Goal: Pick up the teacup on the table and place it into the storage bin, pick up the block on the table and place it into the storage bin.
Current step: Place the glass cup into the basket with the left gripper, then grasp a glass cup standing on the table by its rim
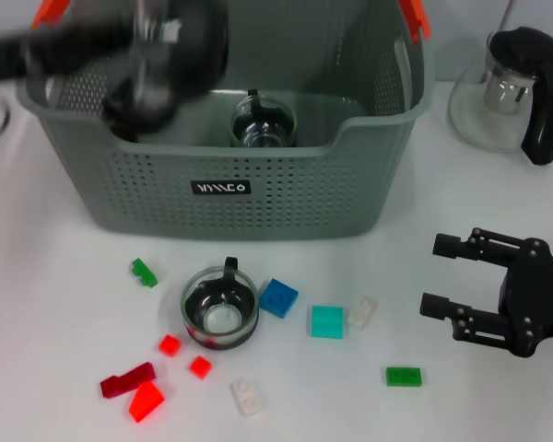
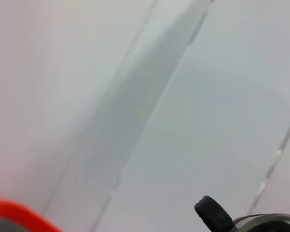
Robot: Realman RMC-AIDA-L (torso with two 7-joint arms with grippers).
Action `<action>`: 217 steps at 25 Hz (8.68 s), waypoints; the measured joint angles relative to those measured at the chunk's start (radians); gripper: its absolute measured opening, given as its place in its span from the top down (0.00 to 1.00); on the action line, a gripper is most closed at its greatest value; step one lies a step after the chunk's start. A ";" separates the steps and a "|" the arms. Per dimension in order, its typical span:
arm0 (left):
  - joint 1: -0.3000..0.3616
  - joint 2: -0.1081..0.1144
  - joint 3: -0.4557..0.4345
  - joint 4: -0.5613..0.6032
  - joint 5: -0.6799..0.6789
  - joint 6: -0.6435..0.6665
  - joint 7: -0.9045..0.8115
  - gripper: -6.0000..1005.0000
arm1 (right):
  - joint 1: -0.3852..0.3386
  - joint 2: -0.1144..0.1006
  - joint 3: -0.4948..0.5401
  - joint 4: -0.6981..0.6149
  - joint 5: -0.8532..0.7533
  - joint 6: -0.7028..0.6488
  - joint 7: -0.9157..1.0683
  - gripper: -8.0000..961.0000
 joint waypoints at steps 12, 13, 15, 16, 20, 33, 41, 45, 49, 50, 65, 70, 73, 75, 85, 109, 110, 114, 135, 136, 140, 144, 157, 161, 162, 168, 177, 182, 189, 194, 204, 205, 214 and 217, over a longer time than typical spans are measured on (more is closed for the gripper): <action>-0.203 0.011 0.594 0.268 0.308 -0.553 -0.357 0.96 | 0.004 -0.002 0.000 0.000 -0.001 0.003 0.000 0.22; -0.209 0.002 0.627 0.268 0.336 -0.592 -0.362 0.96 | 0.004 -0.003 0.000 0.000 -0.001 0.005 0.000 0.22; -0.215 -0.020 0.685 0.268 0.398 -0.668 -0.366 0.96 | 0.004 -0.003 0.000 0.000 -0.001 0.006 0.000 0.22; -0.216 -0.031 0.712 0.268 0.431 -0.704 -0.366 0.96 | 0.004 -0.003 0.000 0.000 -0.001 0.006 0.000 0.22; -0.217 -0.071 0.801 0.257 0.546 -0.798 -0.365 0.96 | 0.005 -0.003 0.001 0.001 -0.001 0.008 0.000 0.22; -0.225 -0.127 0.878 0.225 0.717 -0.927 -0.368 0.95 | 0.000 -0.002 0.013 0.004 -0.001 0.012 0.001 0.22; -0.240 -0.131 0.893 0.184 0.763 -0.959 -0.388 0.95 | 0.005 -0.003 0.012 0.016 -0.001 0.018 0.001 0.22; -0.241 -0.131 0.892 0.179 0.769 -0.970 -0.392 0.96 | 0.005 -0.003 0.012 0.017 -0.001 0.020 0.001 0.22; -0.241 -0.131 0.894 0.174 0.777 -0.975 -0.392 0.96 | 0.005 -0.003 0.012 0.018 -0.001 0.020 0.001 0.22; -0.241 -0.131 0.892 0.174 0.780 -0.975 -0.392 0.95 | 0.005 -0.003 0.012 0.018 -0.001 0.020 0.001 0.22; -0.256 -0.125 0.898 0.141 0.796 -0.971 -0.418 0.92 | 0.004 -0.008 0.012 0.028 -0.001 0.021 0.001 0.22; -0.263 -0.127 0.897 0.138 0.803 -0.972 -0.418 0.89 | 0.001 -0.008 0.012 0.028 -0.001 0.021 0.001 0.22; -0.264 -0.132 0.895 0.138 0.807 -0.974 -0.419 0.86 | 0.000 -0.008 0.012 0.028 -0.001 0.021 0.001 0.22; -0.264 -0.134 0.895 0.142 0.805 -0.975 -0.419 0.84 | -0.001 -0.008 0.012 0.028 -0.001 0.021 0.001 0.22; -0.266 -0.139 0.890 0.159 0.797 -0.965 -0.419 0.65 | -0.003 -0.010 0.012 0.030 -0.003 0.021 0.001 0.22; -0.223 -0.158 0.896 0.250 0.793 -0.901 -0.413 0.39 | 0.006 -0.011 0.012 0.040 -0.010 0.021 0.002 0.22; -0.223 -0.158 0.897 0.250 0.792 -0.900 -0.413 0.39 | 0.006 -0.012 0.012 0.040 -0.010 0.021 0.002 0.22; -0.227 -0.161 0.903 0.251 0.787 -0.892 -0.403 0.39 | 0.005 -0.012 0.012 0.040 -0.010 0.021 0.002 0.22; -0.192 -0.161 0.889 0.335 0.711 -0.861 -0.371 0.39 | 0.005 -0.012 0.012 0.043 -0.011 0.021 0.002 0.22; -0.186 -0.162 0.889 0.349 0.703 -0.855 -0.371 0.39 | 0.006 -0.012 0.012 0.043 -0.012 0.021 0.002 0.22; -0.139 -0.159 0.878 0.433 0.632 -0.818 -0.370 0.40 | 0.008 -0.012 0.012 0.043 -0.012 0.021 0.002 0.22; -0.081 -0.154 0.836 0.527 0.514 -0.778 -0.355 0.40 | 0.008 -0.012 0.012 0.043 -0.012 0.026 0.002 0.22; 0.149 -0.150 0.500 0.520 -0.235 -0.357 -0.068 0.40 | 0.013 -0.012 0.012 0.043 -0.012 0.032 0.002 0.22; 0.166 -0.127 0.315 0.314 -0.318 -0.101 0.065 0.40 | 0.013 -0.012 0.012 0.044 -0.012 0.032 0.002 0.22; 0.177 -0.124 0.273 0.272 -0.304 -0.049 0.098 0.40 | 0.013 -0.012 0.012 0.045 -0.012 0.032 0.002 0.22; 0.282 -0.157 0.265 0.300 -0.036 0.050 0.310 0.40 | 0.013 -0.012 0.012 0.048 -0.012 0.032 0.002 0.22; 0.285 -0.172 0.374 0.340 0.283 0.045 0.389 0.40 | 0.013 -0.024 0.012 0.074 -0.012 0.032 0.004 0.22; 0.234 -0.173 0.503 0.380 0.344 0.015 0.355 0.40 | 0.014 -0.031 0.012 0.080 -0.012 0.035 0.019 0.22; 0.138 -0.169 0.734 0.466 0.449 -0.082 0.179 0.40 | 0.016 -0.034 0.013 0.081 -0.012 0.043 0.025 0.22; 0.115 -0.172 0.866 0.483 0.518 -0.191 0.114 0.40 | 0.016 -0.034 0.014 0.081 -0.012 0.046 0.028 0.22; 0.147 -0.176 1.011 0.469 0.532 -0.342 0.105 0.40 | 0.016 -0.034 0.014 0.081 -0.012 0.048 0.028 0.22; 0.149 -0.176 1.032 0.451 0.542 -0.366 0.106 0.40 | 0.016 -0.034 0.014 0.081 -0.012 0.049 0.028 0.22; 0.143 -0.176 1.062 0.409 0.581 -0.408 0.103 0.41 | 0.021 -0.034 0.014 0.081 -0.012 0.061 0.040 0.22; 0.143 -0.176 1.065 0.408 0.584 -0.412 0.100 0.41 | 0.023 -0.034 0.014 0.081 -0.012 0.063 0.042 0.22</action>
